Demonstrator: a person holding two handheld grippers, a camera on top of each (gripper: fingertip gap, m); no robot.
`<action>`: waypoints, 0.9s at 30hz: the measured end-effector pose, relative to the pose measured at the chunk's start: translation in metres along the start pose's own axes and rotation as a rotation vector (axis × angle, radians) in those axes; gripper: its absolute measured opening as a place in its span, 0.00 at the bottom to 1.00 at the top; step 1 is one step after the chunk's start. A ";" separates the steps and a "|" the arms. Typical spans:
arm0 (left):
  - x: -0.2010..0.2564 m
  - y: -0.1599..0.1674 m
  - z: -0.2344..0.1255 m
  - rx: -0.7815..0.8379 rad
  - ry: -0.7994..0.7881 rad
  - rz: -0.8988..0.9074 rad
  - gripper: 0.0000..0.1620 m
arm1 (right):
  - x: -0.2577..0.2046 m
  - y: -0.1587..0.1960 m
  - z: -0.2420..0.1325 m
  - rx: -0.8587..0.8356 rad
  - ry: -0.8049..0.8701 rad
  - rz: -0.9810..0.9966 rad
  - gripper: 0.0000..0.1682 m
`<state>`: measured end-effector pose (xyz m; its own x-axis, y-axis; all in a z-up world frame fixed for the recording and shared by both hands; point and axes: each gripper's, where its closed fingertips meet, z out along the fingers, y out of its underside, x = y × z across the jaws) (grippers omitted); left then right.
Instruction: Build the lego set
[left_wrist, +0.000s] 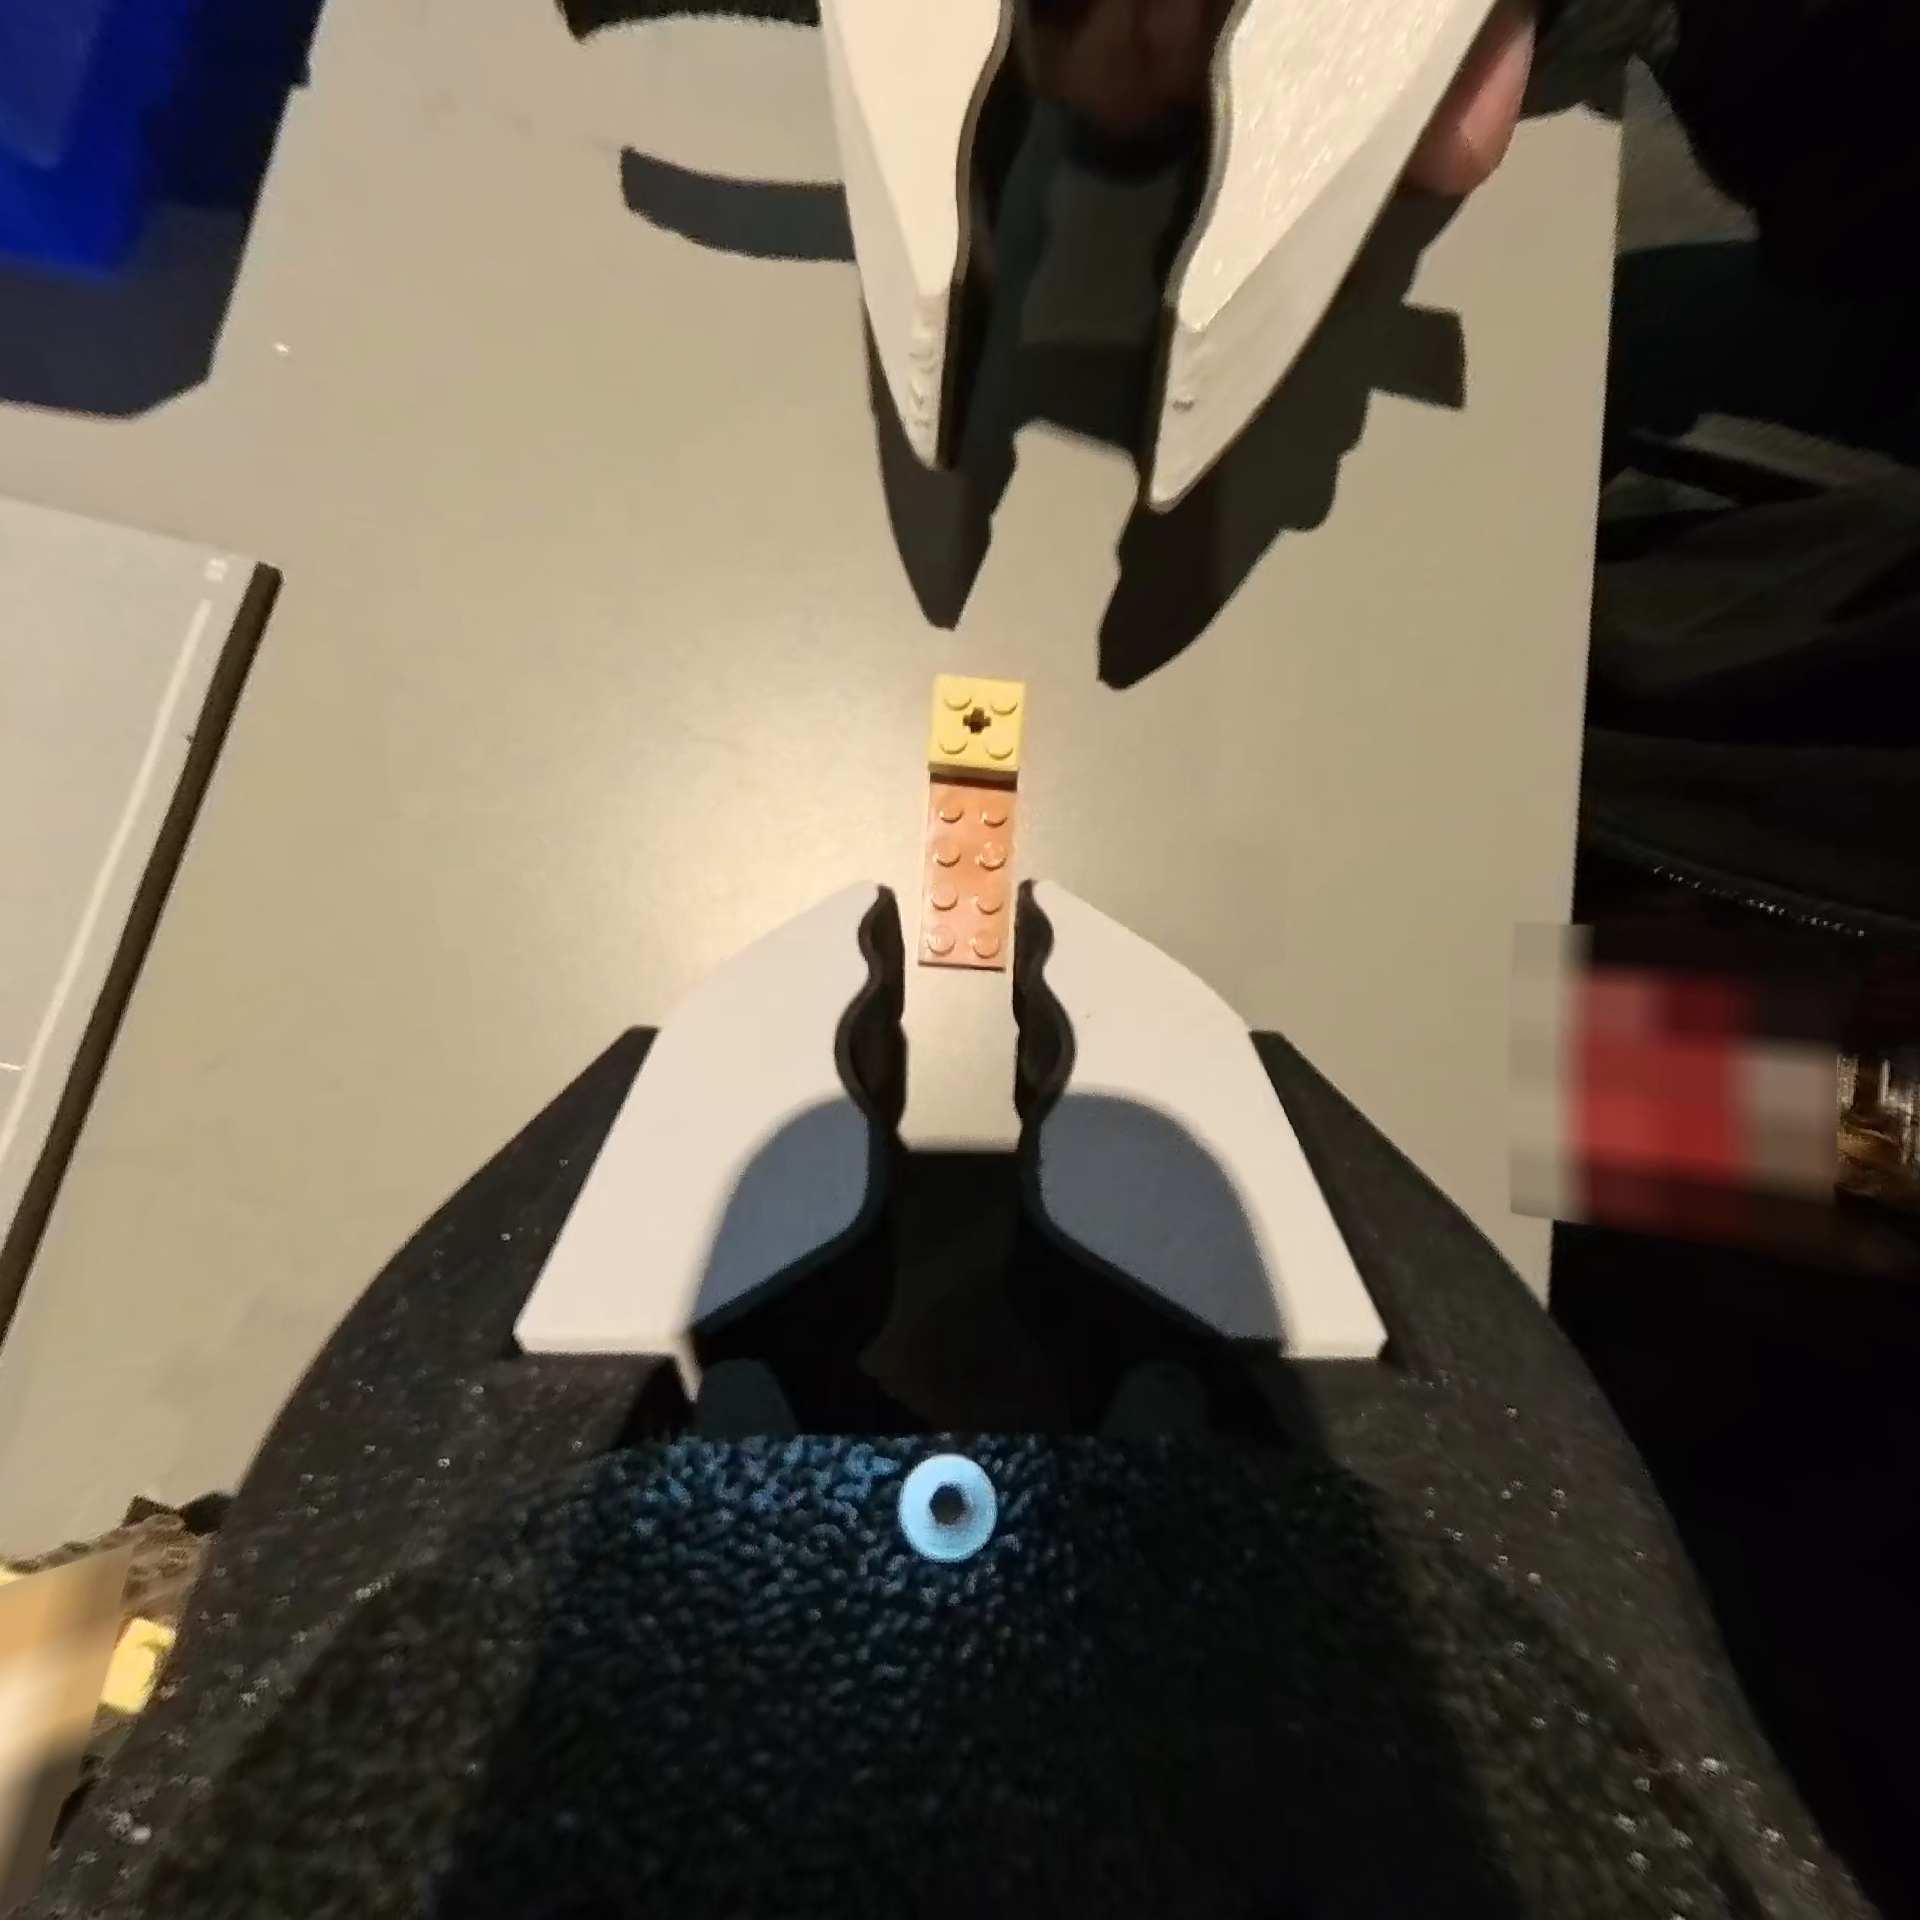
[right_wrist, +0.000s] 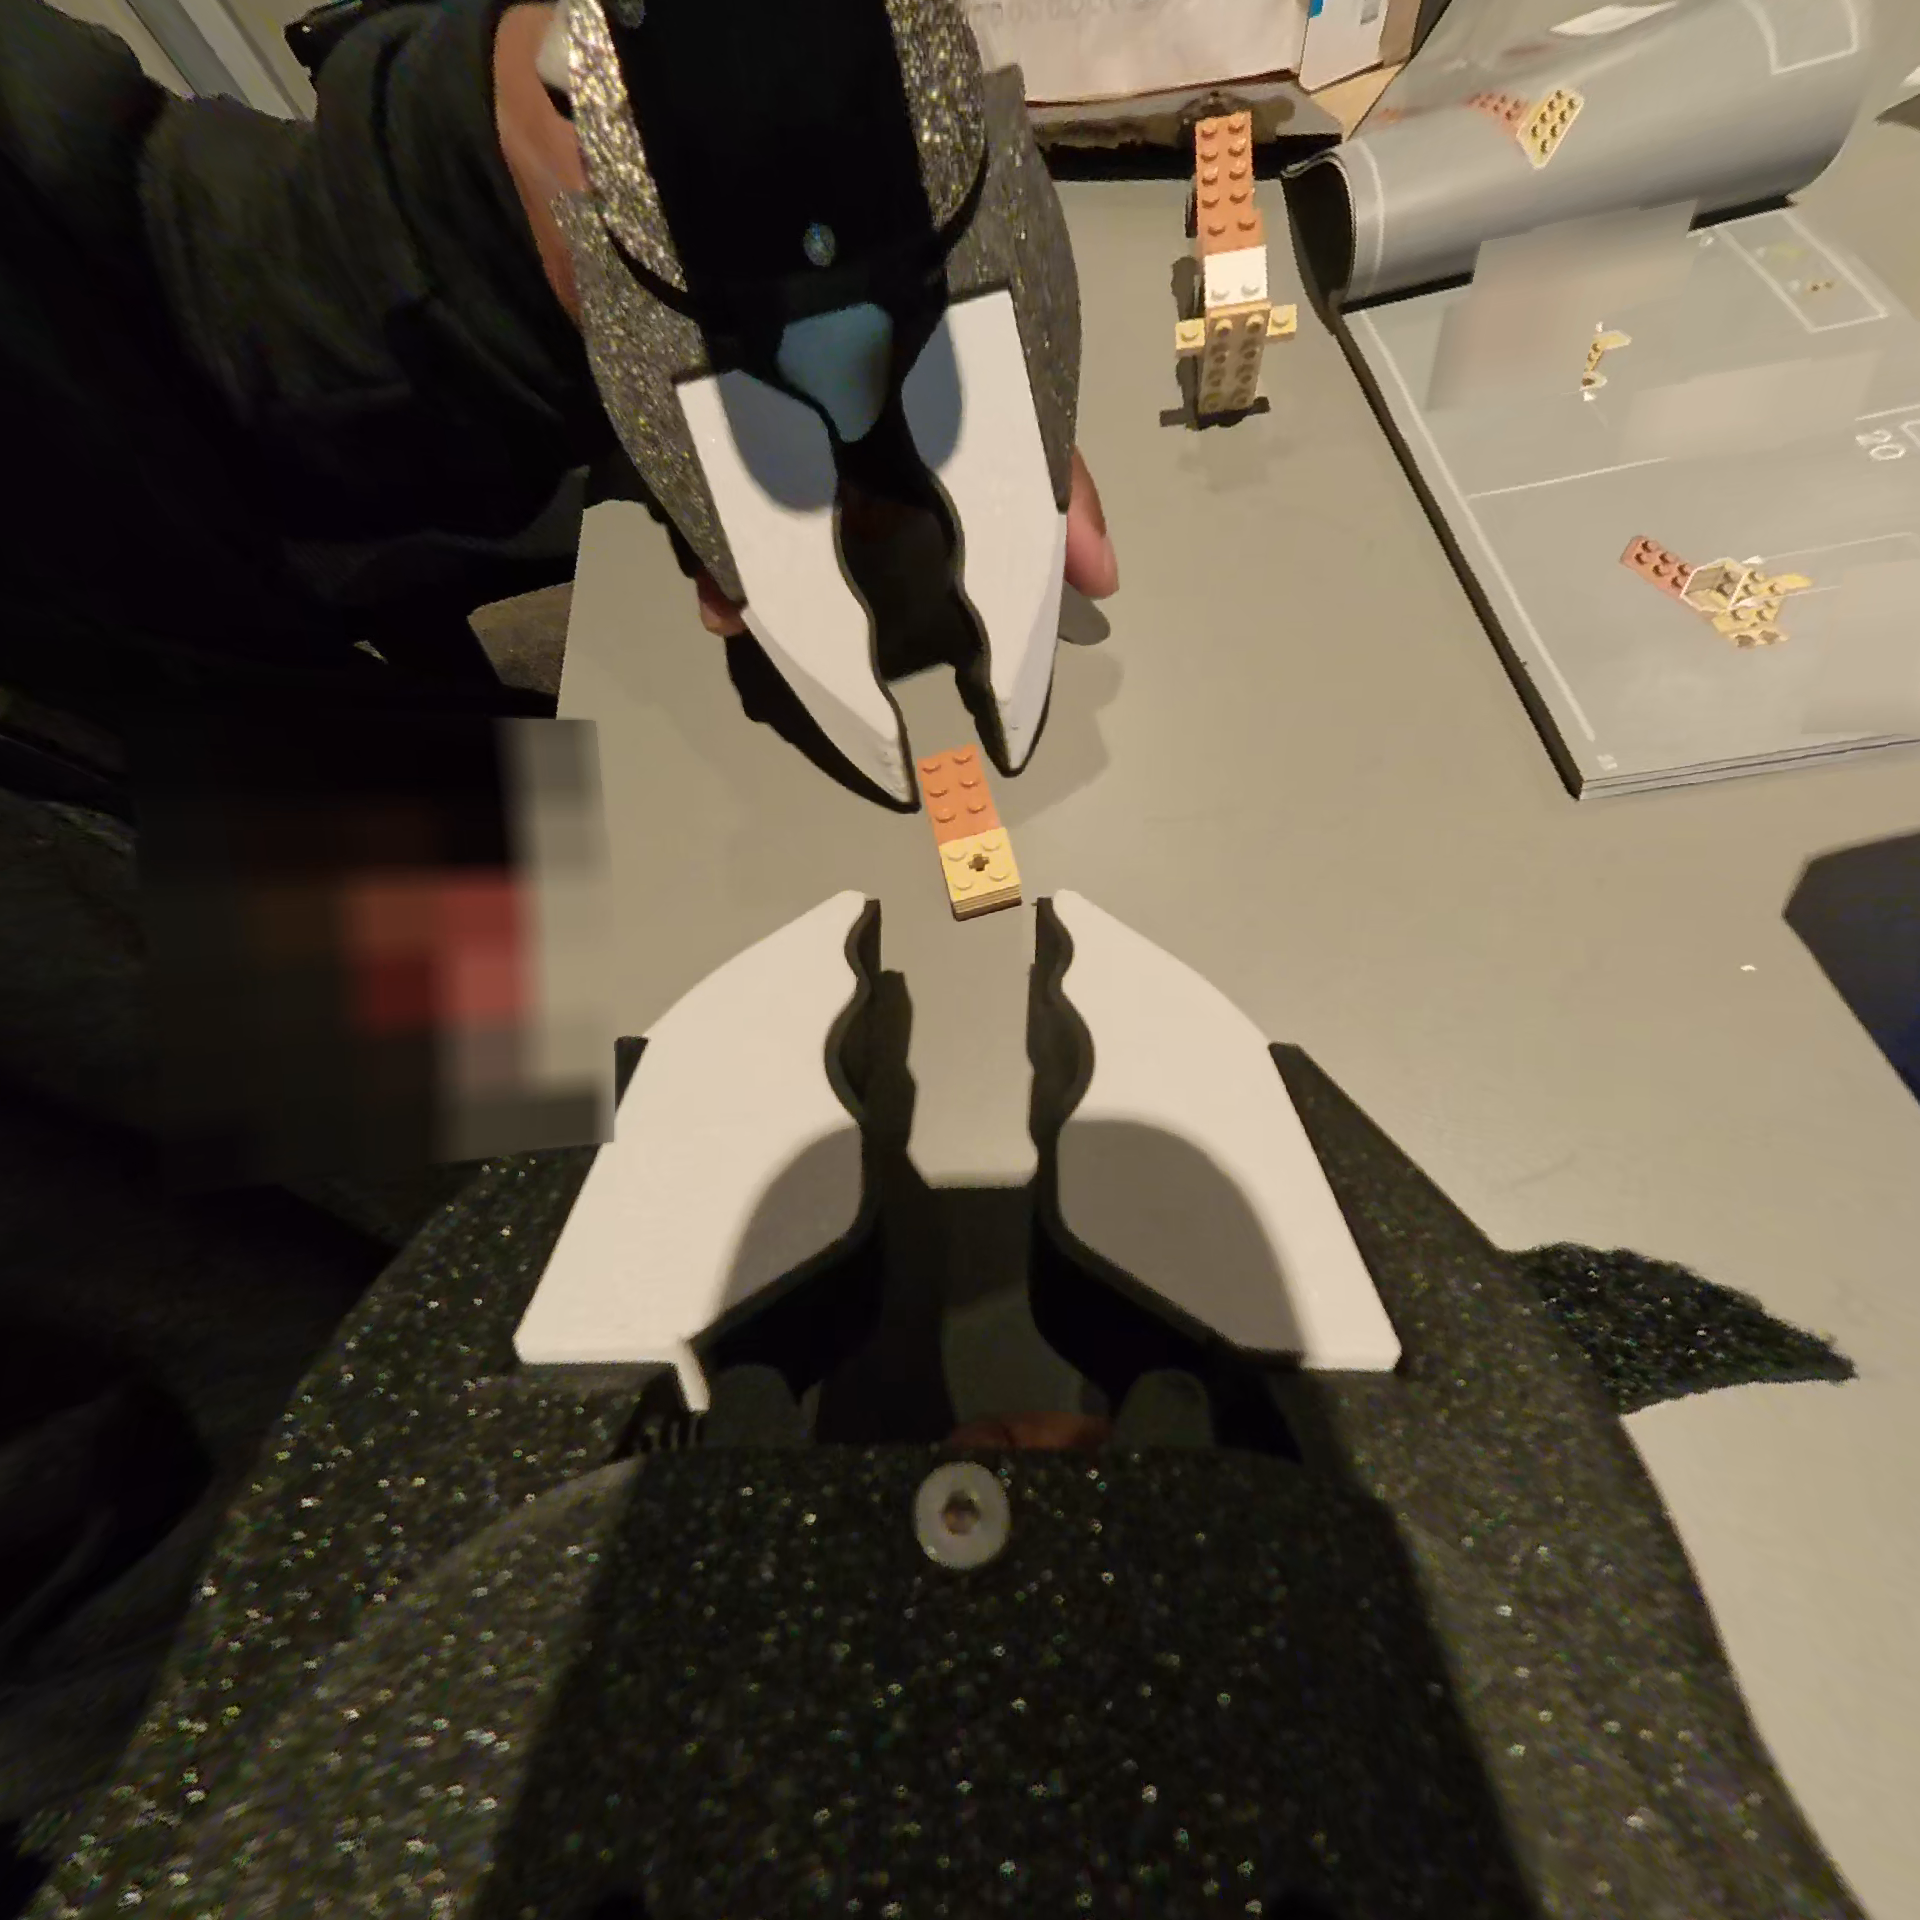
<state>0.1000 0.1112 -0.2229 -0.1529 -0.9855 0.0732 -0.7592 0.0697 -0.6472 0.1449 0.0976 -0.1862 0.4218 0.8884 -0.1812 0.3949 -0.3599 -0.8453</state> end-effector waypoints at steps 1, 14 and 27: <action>0.000 -0.001 0.000 0.004 0.000 -0.001 0.13 | 0.000 0.000 0.000 0.001 -0.001 -0.002 0.17; 0.002 -0.002 0.004 0.014 -0.006 0.064 0.10 | -0.002 0.004 0.005 -0.041 0.018 -0.045 0.17; 0.001 -0.012 -0.006 0.057 0.013 0.059 0.09 | 0.000 -0.007 -0.002 0.031 0.201 -0.498 0.18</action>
<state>0.1047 0.1104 -0.2105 -0.2047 -0.9778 0.0437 -0.7112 0.1179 -0.6930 0.1432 0.0992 -0.1795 0.3387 0.8763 0.3427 0.5644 0.1022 -0.8192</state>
